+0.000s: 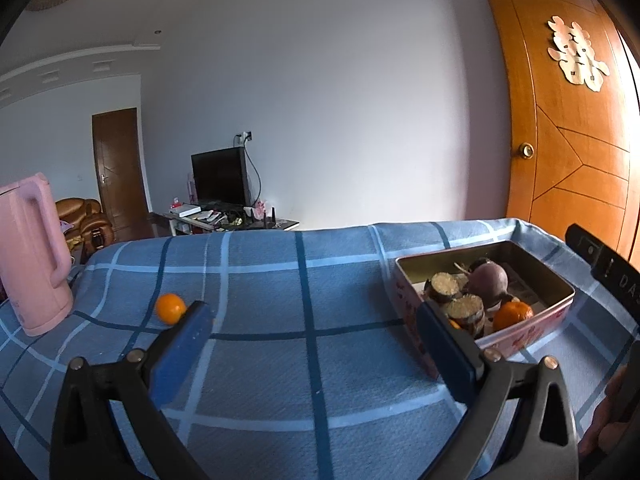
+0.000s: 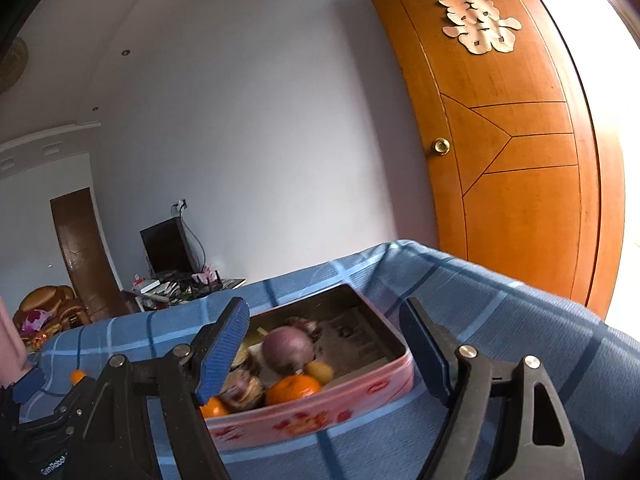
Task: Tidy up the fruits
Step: 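Withdraw both grippers from the tin, then move both grippers toward the orange and yellow fruit on the cloth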
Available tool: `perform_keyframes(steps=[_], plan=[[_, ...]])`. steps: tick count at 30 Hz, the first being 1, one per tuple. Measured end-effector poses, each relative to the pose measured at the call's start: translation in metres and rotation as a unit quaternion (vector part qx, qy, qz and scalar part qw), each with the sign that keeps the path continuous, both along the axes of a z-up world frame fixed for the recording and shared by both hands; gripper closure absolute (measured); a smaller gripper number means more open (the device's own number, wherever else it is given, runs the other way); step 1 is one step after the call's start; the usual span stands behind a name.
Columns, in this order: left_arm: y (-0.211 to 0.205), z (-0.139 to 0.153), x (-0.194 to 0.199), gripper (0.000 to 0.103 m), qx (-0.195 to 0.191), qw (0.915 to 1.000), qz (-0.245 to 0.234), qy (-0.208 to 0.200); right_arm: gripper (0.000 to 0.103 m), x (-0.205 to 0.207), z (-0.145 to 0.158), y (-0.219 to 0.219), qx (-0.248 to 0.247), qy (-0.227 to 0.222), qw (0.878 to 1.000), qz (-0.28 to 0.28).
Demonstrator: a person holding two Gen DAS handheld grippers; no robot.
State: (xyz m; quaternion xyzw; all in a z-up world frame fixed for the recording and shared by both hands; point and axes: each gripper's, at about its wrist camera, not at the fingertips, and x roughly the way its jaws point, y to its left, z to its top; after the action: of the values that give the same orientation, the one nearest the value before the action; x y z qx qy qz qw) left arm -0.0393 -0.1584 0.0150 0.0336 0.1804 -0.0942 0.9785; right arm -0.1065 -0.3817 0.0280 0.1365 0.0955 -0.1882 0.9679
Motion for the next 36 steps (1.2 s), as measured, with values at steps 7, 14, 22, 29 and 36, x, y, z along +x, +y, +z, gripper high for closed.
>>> perform_keyframes(steps=[7, 14, 22, 29, 36], plan=[[0.019, -0.002, -0.001, 0.000, 0.005, 0.9999, 0.005, 0.009, 0.024, 0.004, -0.004, 0.029, 0.028, 0.012, 0.999, 0.019], [0.045, -0.003, 0.002, 0.000, 0.011, 0.9998, 0.013, 0.010, 0.024, 0.017, -0.004, 0.064, 0.012, 0.019, 0.999, 0.039], [0.080, -0.004, 0.014, 0.000, 0.016, 0.9992, 0.035, 0.010, 0.024, 0.037, -0.007, 0.095, 0.024, 0.026, 0.997, 0.065], [0.112, -0.006, 0.032, 0.000, 0.019, 0.9982, 0.053, 0.019, 0.024, 0.061, -0.008, 0.133, 0.021, 0.036, 0.994, 0.099], [0.164, -0.009, 0.061, 0.000, 0.040, 0.9934, 0.103, 0.028, 0.024, 0.091, -0.012, 0.168, 0.025, 0.058, 0.988, 0.141]])
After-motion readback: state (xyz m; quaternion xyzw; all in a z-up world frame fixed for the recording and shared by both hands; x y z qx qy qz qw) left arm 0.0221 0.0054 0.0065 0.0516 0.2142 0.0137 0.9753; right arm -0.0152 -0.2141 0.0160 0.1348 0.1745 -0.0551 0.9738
